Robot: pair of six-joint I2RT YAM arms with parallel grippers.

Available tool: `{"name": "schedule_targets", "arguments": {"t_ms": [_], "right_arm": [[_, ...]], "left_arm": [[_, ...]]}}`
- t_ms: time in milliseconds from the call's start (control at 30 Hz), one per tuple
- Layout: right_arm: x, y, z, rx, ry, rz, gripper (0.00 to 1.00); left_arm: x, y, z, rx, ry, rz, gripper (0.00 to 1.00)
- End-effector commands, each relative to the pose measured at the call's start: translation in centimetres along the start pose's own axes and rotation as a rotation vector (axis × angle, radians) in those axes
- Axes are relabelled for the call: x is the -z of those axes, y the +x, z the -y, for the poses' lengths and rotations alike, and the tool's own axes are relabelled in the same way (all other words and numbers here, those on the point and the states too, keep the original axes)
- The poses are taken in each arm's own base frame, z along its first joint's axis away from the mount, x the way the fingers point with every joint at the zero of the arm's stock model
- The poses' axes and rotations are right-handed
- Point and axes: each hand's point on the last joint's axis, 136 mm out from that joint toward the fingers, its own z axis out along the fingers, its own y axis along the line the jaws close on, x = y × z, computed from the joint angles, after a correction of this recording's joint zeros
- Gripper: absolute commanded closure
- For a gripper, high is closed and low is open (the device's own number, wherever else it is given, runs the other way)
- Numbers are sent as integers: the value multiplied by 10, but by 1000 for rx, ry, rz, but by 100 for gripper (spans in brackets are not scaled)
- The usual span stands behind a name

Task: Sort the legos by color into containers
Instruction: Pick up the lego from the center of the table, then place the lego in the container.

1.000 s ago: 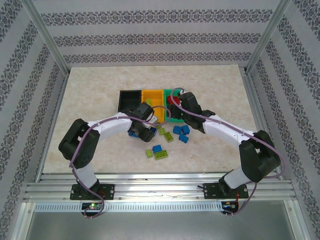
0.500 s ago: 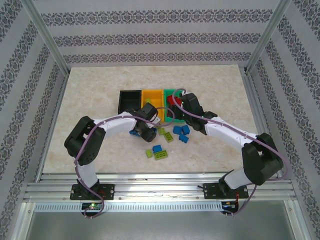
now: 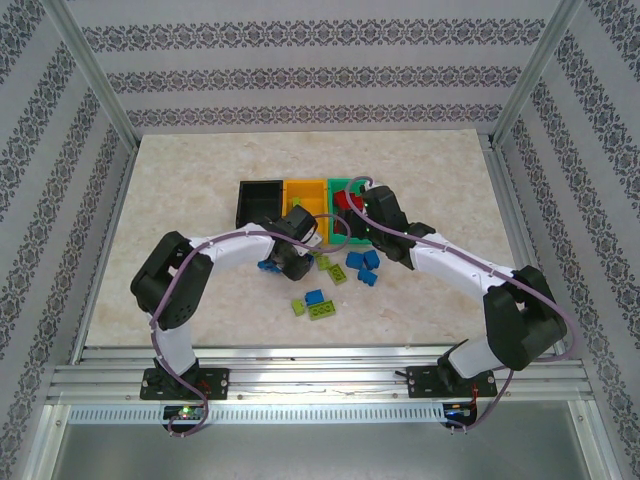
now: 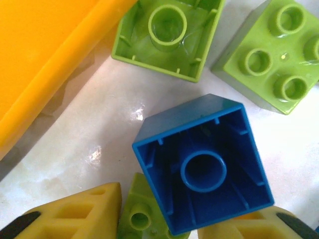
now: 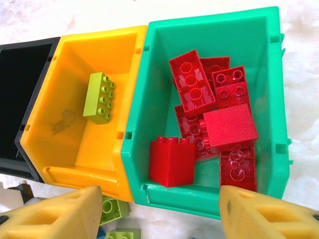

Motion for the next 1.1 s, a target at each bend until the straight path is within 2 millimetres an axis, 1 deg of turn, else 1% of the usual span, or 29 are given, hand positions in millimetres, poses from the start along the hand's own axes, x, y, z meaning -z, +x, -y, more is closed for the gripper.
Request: {"name": "schedule_targets", "arguments": {"t_ms": [0, 133, 300, 533, 600, 700, 833, 933, 1033, 1067], "right_arm": [[0, -13, -3, -10, -6, 35, 36], [0, -13, -3, -8, -7, 35, 36], [-1, -12, -3, -12, -14, 29, 36], [-4, -8, -3, -17, -17, 23, 36], [-4, -7, -3, -19, -16, 22, 36], [-4, -8, -2, -14, -14, 23, 36], [-2, -6, -3, -13, -17, 15, 36], [-2, -2, -4, -15, -25, -3, 35], [0, 6, -4, -23, -35, -24, 35], [1, 10, -4, -27, -37, -31, 35]], "left_arm": [[0, 13, -3, -6, -38, -25, 66], [10, 11, -3, 10, -40, 4, 67], [28, 4, -5, 33, -49, 55, 67], [66, -19, -9, 73, -60, 184, 66], [77, -28, -11, 83, -69, 219, 66], [89, -47, -18, 97, -89, 283, 67], [99, -75, -39, 150, -152, 329, 67], [99, -97, -49, 165, -155, 338, 67], [96, -114, -58, 181, -163, 335, 66], [93, -117, -60, 184, -164, 327, 62]]}}
